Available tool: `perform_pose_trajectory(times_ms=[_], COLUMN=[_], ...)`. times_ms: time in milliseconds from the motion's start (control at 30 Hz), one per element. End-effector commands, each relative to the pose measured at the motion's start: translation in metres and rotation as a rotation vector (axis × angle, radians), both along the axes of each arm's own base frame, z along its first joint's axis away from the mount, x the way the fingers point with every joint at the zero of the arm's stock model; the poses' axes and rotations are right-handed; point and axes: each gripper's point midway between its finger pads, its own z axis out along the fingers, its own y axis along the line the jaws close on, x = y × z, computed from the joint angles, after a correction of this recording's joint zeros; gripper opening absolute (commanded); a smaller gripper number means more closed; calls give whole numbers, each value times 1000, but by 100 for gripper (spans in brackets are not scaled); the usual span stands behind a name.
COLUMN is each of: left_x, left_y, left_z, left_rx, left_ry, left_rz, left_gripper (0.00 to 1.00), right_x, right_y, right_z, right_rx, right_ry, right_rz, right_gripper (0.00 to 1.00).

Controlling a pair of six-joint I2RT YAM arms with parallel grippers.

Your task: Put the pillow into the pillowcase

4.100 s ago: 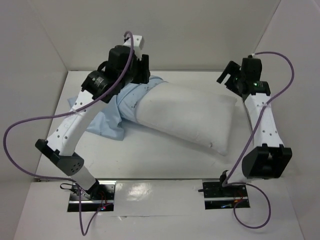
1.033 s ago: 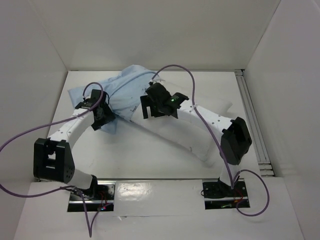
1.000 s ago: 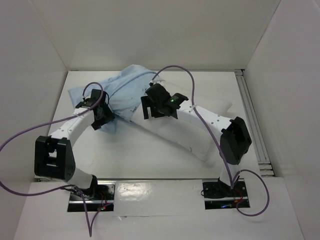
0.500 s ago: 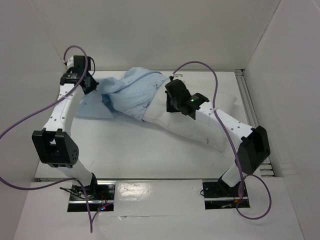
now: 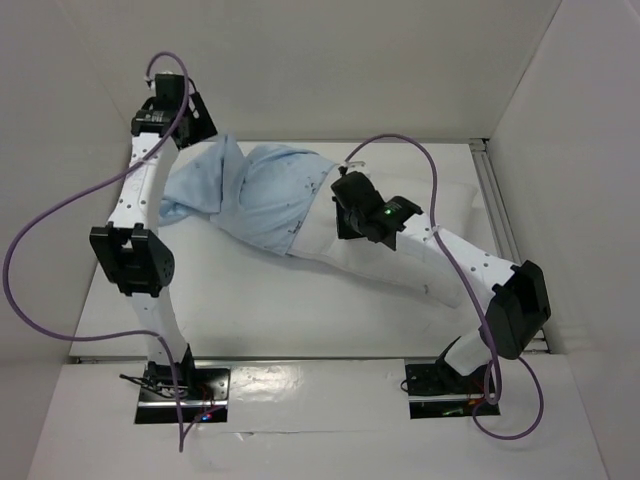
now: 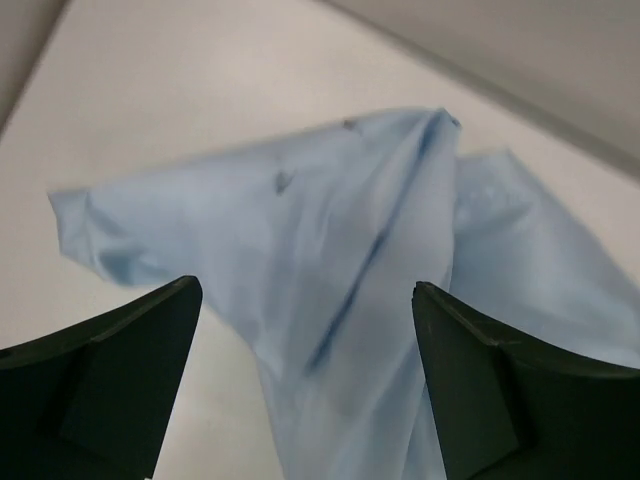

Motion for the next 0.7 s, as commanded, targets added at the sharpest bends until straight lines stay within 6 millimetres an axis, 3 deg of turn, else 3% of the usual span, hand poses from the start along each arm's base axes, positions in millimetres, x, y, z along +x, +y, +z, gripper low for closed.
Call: perform_pose_trajectory(times_ms=[0, 67, 100, 133, 200, 233, 267, 300, 367, 433, 467, 500, 600, 633, 667], left_x=[-57, -88, -99, -113, -143, -156, -166, -174, -192, -202, -207, -210, -209, -211, -210], left_y=[-76, -94, -103, -123, -144, -167, -174, -180, -201, -216, -225, -229, -244, -245, -243], left_z=[51, 36, 29, 19, -11, -19, -46, -46, -69, -78, -77, -87, -98, -110, -109], left_rx=[-20, -30, -52, -66, -103, -91, -76, -96, -69, -55, -45, -33, 2, 27, 37], left_ry=[-61, -7, 6, 30, 82, 88, 119, 97, 135, 141, 132, 156, 182, 216, 210], left_rz=[-229, -260, -247, -286, -319, -382, -384, -367, -421, -438, -448, -460, -481, -483, -472], left_gripper=[100, 99, 93, 90, 81, 81, 81, 80, 80, 86, 88, 90, 91, 91, 91], right_x=[-4, -5, -4, -4, -4, -1, 0, 3, 5, 11, 9, 16, 10, 9, 8], right_y=[5, 7, 10, 10, 11, 8, 9, 7, -8, -39, -55, -84, -138, -171, -187], right_z=[12, 4, 6, 6, 6, 9, 14, 21, 42, 56, 73, 73, 78, 78, 70], right_rx=[56, 61, 75, 75, 83, 84, 93, 103, 114, 98, 125, 124, 149, 152, 143], right_ry=[-24, -7, -12, -12, -10, -12, -22, -25, -63, -96, -128, -137, -145, -141, -113], right_rz=[-6, -4, 3, 3, -4, -13, -13, -30, -90, -186, -226, -303, -426, -502, -534], right_gripper=[0, 0, 0, 0, 3, 18, 41, 78, 93, 99, 99, 99, 99, 99, 99])
